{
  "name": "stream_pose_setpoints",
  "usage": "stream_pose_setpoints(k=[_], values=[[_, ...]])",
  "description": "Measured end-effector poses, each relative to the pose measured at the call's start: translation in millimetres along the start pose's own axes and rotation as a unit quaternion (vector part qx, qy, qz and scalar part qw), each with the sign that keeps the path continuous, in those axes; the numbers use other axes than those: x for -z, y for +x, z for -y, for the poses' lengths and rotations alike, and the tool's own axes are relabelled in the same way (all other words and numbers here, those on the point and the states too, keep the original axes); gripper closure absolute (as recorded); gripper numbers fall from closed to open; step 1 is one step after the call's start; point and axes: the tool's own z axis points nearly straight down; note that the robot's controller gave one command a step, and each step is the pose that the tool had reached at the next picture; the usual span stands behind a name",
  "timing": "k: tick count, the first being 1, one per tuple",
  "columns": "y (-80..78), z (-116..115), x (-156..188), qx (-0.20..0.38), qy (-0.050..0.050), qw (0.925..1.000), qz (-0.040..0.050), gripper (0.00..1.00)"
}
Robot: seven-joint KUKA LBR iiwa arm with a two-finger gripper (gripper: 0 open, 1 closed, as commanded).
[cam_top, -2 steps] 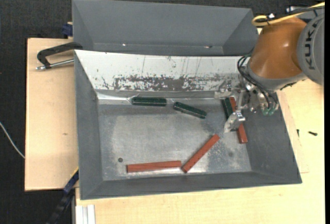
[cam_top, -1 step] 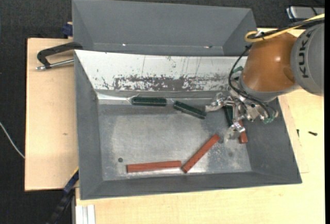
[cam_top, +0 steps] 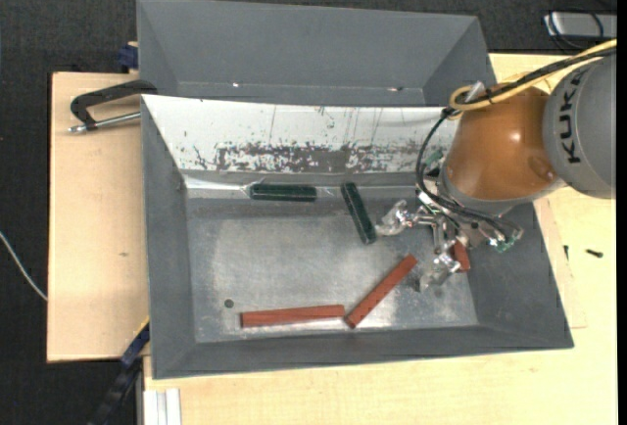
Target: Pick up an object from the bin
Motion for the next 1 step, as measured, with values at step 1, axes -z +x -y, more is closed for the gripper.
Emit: stream_pose_setpoints(k=[1], values=[[15.1, -28.2, 0.8, 0.098, 0.002, 0.9952, -0.0013, 1.00]])
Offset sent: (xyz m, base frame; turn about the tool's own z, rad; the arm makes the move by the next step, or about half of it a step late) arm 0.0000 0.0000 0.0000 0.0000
